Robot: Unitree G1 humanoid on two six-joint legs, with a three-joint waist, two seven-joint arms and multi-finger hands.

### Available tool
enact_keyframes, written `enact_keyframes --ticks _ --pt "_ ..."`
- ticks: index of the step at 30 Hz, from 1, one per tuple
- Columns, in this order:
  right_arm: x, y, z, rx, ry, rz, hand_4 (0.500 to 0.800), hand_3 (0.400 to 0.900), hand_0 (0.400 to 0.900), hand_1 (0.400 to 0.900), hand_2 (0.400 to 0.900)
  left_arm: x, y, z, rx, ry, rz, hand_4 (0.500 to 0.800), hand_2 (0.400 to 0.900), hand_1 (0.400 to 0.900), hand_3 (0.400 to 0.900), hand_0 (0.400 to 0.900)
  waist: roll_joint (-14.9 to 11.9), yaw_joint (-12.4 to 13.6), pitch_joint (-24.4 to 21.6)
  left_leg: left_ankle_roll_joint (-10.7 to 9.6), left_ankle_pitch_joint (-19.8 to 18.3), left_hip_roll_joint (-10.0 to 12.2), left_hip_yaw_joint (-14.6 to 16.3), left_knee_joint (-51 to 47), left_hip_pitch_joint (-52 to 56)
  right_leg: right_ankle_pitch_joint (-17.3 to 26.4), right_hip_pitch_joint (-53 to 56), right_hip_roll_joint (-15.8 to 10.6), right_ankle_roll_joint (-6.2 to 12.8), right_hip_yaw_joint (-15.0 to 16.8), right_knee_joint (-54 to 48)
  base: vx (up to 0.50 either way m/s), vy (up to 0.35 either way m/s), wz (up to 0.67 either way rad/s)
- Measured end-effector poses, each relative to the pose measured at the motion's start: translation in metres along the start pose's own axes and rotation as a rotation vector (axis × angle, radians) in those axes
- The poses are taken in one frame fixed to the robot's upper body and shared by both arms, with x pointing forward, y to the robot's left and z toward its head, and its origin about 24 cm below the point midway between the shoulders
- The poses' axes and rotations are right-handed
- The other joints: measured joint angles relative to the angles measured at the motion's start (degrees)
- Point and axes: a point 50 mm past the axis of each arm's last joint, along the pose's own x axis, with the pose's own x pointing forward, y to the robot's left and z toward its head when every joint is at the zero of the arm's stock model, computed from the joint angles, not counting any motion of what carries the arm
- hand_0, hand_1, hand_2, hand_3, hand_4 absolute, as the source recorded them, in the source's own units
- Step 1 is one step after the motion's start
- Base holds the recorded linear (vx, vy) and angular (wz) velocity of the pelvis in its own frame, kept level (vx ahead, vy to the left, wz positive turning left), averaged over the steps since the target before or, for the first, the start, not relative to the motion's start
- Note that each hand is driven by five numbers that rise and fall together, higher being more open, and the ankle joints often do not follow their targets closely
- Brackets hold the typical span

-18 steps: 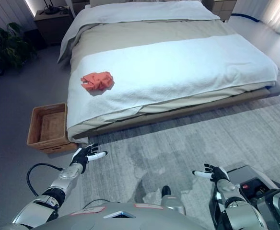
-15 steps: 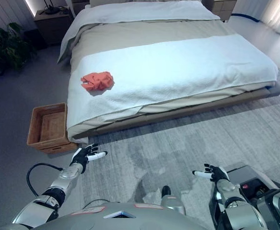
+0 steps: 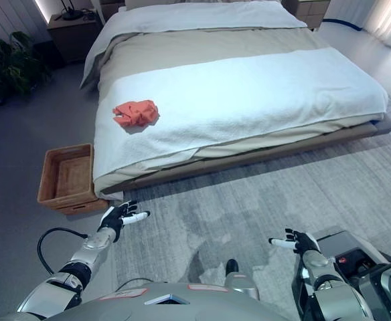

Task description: Put the clothes on the bed into the basket.

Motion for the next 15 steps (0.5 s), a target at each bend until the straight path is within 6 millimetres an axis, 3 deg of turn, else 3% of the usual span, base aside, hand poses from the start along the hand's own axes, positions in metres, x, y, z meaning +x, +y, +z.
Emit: enact_keyframes --ticks 8,15 --pt "0.0 0.0004 -0.0005 0.028 0.001 -0.001 0.8 0.9 0.9 0.9 0.9 -0.0009 0.0023 -0.0076 0.002 0.033 0.011 0.8 0.9 0.9 0.9 0.9 -0.14 0.0 0.04 -0.17 -0.12 -0.19 -0.04 -0.03 -0.5 0.01 -0.15 -0.14 0.02 0.06 0.06 0.0 0.035 0.05" --pt "0.0009 0.007 0.001 0.035 -0.002 0.018 0.8 0.9 0.9 0.9 0.9 -0.001 0.003 -0.0085 0.003 0.037 0.016 0.8 0.9 0.9 0.9 0.9 -1.11 0.08 0.45 -0.15 -0.12 -1.79 -0.05 -0.07 -0.97 0.09 -1.39 -1.71 0.15 0.53 1.55 0.0 0.115 0.01"
